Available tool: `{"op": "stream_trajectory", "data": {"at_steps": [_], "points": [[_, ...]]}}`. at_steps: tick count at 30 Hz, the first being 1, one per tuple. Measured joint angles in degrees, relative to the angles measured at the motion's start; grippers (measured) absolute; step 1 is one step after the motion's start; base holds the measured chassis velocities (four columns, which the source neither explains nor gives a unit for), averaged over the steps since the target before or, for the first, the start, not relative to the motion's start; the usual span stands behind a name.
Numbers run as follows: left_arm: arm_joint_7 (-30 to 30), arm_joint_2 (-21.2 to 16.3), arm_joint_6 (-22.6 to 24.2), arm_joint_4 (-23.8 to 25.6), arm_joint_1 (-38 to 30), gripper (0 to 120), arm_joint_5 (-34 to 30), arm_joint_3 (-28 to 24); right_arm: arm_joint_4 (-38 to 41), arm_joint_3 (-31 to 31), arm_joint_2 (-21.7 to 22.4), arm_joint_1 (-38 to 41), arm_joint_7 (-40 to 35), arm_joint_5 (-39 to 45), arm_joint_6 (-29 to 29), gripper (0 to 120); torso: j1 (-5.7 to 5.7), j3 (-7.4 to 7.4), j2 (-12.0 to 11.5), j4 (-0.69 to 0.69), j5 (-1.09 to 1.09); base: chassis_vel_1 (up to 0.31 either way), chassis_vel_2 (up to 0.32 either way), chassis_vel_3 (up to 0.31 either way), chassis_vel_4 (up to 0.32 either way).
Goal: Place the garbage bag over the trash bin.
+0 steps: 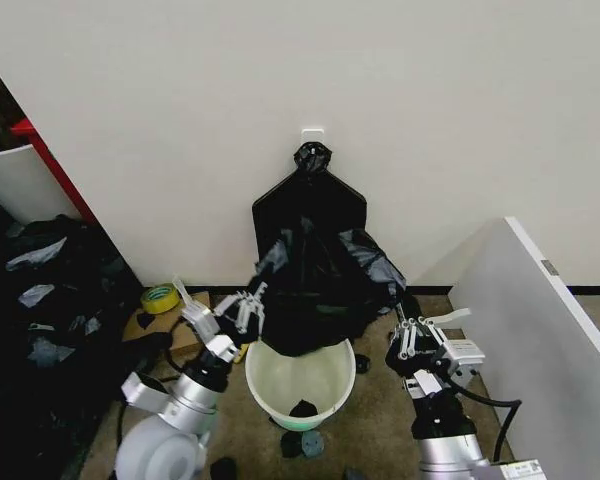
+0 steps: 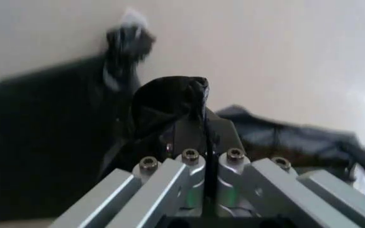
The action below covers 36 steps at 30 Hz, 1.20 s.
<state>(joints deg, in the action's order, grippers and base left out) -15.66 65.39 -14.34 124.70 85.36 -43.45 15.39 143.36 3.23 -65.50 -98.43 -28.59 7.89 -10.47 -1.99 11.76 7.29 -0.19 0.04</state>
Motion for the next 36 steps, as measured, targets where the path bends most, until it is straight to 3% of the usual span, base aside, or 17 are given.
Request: {"op": "stream_trajectory", "data": {"at_steps": [7,17,30,36], "points": [[0.36,-0.63,0.91,-1.27,-0.57,0,1.82,-0.06,-0.28,-3.06,0.73,0.99,-2.71,3.13,3.80,0,0.00,0.00,0.00,0.00,0.00,0.000,0.000,0.000,0.000],[0.55,-3.68,2.00,0.73,-1.59,0,0.09,1.75,-0.20,-3.07,1.61,1.31,-4.48,8.89,7.21,0,0.00,0.00,0.00,0.00,0.00,0.000,0.000,0.000,0.000],[0.07,-3.47,1.37,-2.85,0.48,0,2.85,-0.57,-1.33,-3.43,1.98,2.18,-6.69,12.08,9.73,0,0.00,0.00,0.00,0.00,0.00,0.000,0.000,0.000,0.000],[0.41,-3.72,-0.53,-4.97,3.26,0,7.40,-0.94,-3.63,-5.46,2.93,2.27,-8.34,12.27,11.19,0,0.00,0.00,0.00,0.01,-0.01,0.000,0.000,0.000,0.000]]}}
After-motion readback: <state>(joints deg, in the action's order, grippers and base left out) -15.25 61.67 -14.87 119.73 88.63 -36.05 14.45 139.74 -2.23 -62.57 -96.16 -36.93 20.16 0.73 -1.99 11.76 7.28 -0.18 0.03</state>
